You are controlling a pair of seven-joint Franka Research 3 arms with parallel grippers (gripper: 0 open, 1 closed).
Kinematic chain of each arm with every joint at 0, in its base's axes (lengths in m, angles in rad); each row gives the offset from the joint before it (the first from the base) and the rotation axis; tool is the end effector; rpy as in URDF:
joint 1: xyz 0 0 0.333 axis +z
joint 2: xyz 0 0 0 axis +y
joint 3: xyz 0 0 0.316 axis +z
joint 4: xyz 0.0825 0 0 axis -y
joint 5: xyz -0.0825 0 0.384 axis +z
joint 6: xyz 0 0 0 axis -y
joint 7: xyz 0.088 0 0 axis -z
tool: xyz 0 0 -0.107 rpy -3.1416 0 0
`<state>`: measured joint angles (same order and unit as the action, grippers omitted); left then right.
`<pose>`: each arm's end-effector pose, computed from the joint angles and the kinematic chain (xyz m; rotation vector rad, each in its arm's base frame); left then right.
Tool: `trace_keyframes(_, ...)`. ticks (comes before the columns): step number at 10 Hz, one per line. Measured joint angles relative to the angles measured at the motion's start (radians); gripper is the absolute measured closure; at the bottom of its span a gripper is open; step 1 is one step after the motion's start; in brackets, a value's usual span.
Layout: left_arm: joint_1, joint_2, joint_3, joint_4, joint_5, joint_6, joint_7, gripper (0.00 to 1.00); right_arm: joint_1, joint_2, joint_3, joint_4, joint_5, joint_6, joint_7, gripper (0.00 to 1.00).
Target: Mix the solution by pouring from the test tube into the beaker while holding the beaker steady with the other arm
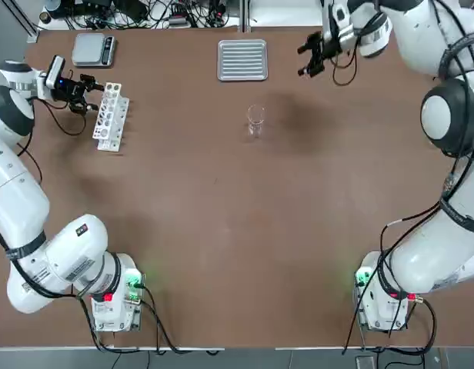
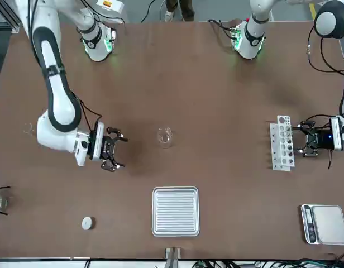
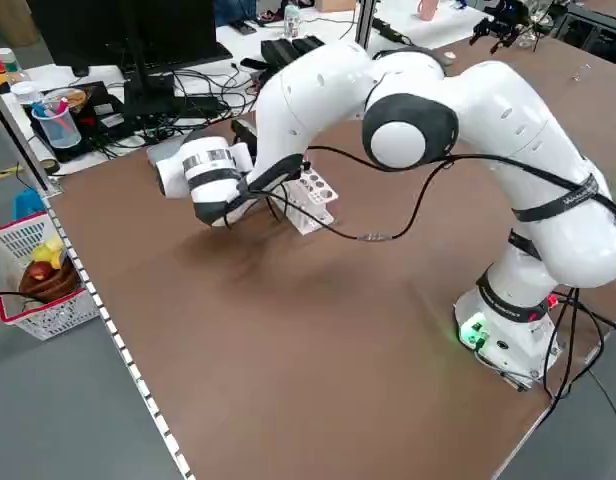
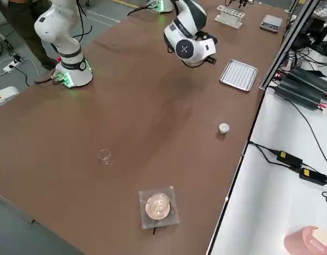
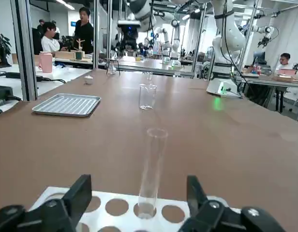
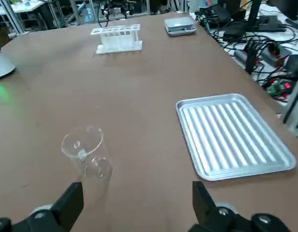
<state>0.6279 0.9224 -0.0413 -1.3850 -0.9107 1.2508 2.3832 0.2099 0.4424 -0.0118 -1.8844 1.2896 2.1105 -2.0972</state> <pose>0.5760 0.2661 0.1727 1.3340 -1.3251 0.9885 0.6106 0.1687 0.2807 -1.7049 -1.4963 -0.8772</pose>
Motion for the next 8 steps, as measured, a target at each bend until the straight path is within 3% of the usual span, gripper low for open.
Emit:
trace_keyframes(1, 0.000, 0.013, -0.005, 0.000, -0.015, -0.001, 0.029, 0.23, -0.001, 0.009, 0.003, -0.055, 0.067, -0.001, -0.094, 0.00)
trace_keyframes(5, -0.002, 0.029, -0.017, -0.002, -0.039, -0.002, 0.065, 0.24, 0.021, 0.043, 0.027, -0.235, 0.270, -0.008, -0.283, 0.00)
trace_keyframes(8, -0.002, 0.055, -0.017, -0.009, -0.039, -0.006, 0.066, 0.26, 0.106, 0.126, 0.033, -0.255, 0.401, -0.002, -0.366, 0.00)
